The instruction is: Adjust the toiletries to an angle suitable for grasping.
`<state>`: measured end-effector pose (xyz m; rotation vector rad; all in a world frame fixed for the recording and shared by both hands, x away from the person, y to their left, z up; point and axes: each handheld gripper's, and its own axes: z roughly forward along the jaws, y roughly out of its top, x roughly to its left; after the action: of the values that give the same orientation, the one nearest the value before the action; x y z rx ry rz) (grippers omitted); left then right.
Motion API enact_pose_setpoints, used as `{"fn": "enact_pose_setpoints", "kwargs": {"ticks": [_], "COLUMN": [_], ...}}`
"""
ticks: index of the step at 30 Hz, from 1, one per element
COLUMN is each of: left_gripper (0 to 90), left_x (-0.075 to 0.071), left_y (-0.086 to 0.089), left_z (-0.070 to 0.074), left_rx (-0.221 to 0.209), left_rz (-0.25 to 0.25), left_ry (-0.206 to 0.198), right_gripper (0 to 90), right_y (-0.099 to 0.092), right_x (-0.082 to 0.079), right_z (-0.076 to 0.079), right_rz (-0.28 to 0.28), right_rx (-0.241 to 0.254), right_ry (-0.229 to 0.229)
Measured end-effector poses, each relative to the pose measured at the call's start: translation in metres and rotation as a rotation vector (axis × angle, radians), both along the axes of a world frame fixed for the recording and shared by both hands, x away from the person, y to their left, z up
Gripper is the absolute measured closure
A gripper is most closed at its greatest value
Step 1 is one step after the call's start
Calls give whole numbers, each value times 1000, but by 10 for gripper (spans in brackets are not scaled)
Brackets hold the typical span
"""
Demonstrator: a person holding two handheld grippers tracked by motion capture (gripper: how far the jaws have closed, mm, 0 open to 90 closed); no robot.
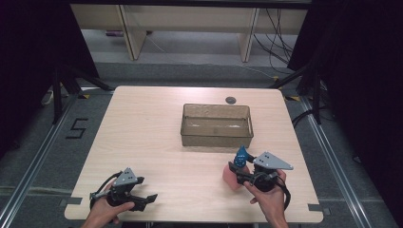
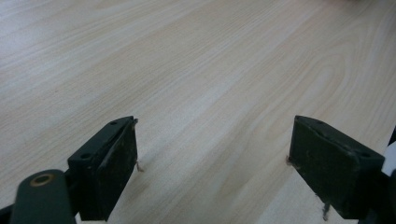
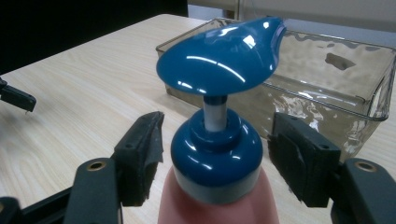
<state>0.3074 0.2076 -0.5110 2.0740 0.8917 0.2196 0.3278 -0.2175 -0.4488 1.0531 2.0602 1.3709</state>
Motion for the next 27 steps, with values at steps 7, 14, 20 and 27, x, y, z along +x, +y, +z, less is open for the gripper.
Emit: {"fn": "enact_pose_setpoints", "kwargs": {"ticks": [7, 14, 20, 27], "left_gripper": [149, 149, 149, 149], "left_x": [2, 1, 0, 0], "left_y": [-2, -3, -2, -2], "left_z": [0, 0, 0, 0], "left_rx": [-13, -6, 3, -14], "left_rz": [8, 6, -2, -3], "left_ry": [2, 4, -1, 8], "right_gripper": [391, 407, 434, 482], "right_y": [2, 0, 1, 2], "right_x": [-1, 1, 2, 3], "right_z": [-5, -5, -6, -7], "right_rz": [2, 12, 4, 1], "right_rx": [32, 10, 9, 9], "right_ry": [19, 5, -9, -10]}}
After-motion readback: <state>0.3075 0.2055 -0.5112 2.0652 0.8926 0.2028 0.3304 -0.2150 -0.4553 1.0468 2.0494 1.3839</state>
